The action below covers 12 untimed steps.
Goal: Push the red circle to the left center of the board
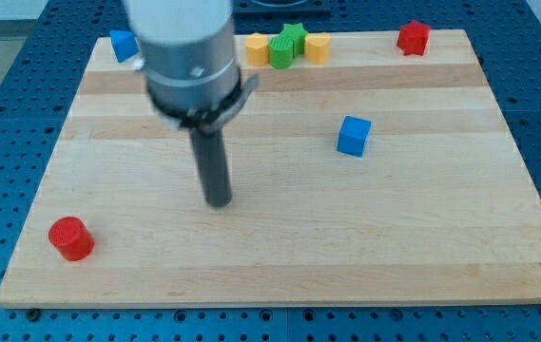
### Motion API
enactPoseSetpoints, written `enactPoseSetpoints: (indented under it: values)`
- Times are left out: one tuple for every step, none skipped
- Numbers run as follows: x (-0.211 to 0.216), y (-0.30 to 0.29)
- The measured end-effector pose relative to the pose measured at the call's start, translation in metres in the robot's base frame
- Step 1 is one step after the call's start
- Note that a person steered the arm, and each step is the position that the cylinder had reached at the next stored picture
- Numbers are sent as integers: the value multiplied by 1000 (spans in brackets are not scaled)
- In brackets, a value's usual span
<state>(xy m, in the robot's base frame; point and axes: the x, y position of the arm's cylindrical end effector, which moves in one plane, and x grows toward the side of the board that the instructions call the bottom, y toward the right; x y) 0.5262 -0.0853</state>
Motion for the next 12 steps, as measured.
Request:
enactPoseSetpoints:
  values:
    - [41,-41]
    - [63,-92]
    - [84,-125]
    - [74,-150]
    - [61,-159]
    - [59,-140]
    - [51,-132]
    - [34,-147]
    - [17,-165]
    - [-3,-175]
    - [-17,-176]
    - [-29,-176]
